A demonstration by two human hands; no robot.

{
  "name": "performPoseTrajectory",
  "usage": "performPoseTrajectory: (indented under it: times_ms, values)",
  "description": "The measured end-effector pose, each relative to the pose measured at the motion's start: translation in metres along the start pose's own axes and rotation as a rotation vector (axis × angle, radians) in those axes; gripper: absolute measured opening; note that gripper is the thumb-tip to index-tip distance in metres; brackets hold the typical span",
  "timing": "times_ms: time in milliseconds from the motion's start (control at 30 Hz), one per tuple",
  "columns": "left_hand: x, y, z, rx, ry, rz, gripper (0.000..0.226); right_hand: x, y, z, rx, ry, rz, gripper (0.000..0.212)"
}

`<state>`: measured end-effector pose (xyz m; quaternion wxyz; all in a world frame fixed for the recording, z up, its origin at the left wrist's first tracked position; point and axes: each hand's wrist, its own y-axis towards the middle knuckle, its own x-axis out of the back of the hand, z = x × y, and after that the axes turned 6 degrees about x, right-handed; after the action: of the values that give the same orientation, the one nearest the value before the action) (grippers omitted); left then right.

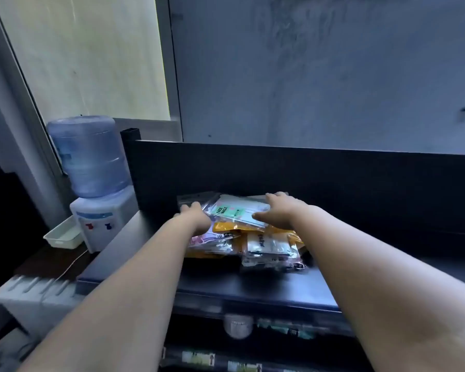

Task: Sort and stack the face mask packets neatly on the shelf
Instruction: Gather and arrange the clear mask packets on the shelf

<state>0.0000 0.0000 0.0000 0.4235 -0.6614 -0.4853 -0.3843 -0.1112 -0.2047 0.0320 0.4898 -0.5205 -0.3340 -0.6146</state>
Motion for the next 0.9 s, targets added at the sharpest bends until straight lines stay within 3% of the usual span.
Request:
performPoseTrajectory:
  times_ms: [200, 367, 467, 533, 633, 733, 900]
  values:
    - [0.009, 0.010, 0.016, 0.157, -0.345, 0.151, 0.072, -0.001, 0.016, 0.004, -0.045, -0.039, 0.077, 0.106]
    - [-0.001, 0.021, 0.040, 0.356, -0.749, 0.256, 0.026, -0.001, 0.022, 0.000, -0.082, 0.116, 0.081, 0.126]
    - [-0.005, 0.020, 0.046, 0.349, -1.002, 0.264, 0.022, -0.002, 0.028, -0.003, -0.113, 0.177, 0.008, 0.135]
    - [-0.009, 0.023, 0.051, 0.336, -1.065, 0.180, 0.026, 0.003, 0.027, -0.004, -0.151, 0.310, -0.061, 0.110]
    - [-0.021, 0.028, 0.064, 0.212, -1.067, -0.035, 0.032, 0.007, 0.025, -0.002, -0.140, 0.483, -0.130, 0.031]
    - [-0.025, 0.020, 0.067, 0.059, -0.953, -0.194, 0.029, 0.004, 0.022, 0.000, -0.140, 0.663, -0.216, 0.018]
    - [-0.017, -0.001, 0.064, -0.067, -1.124, -0.180, 0.004, -0.004, 0.001, 0.007, -0.122, 1.032, -0.265, 0.014]
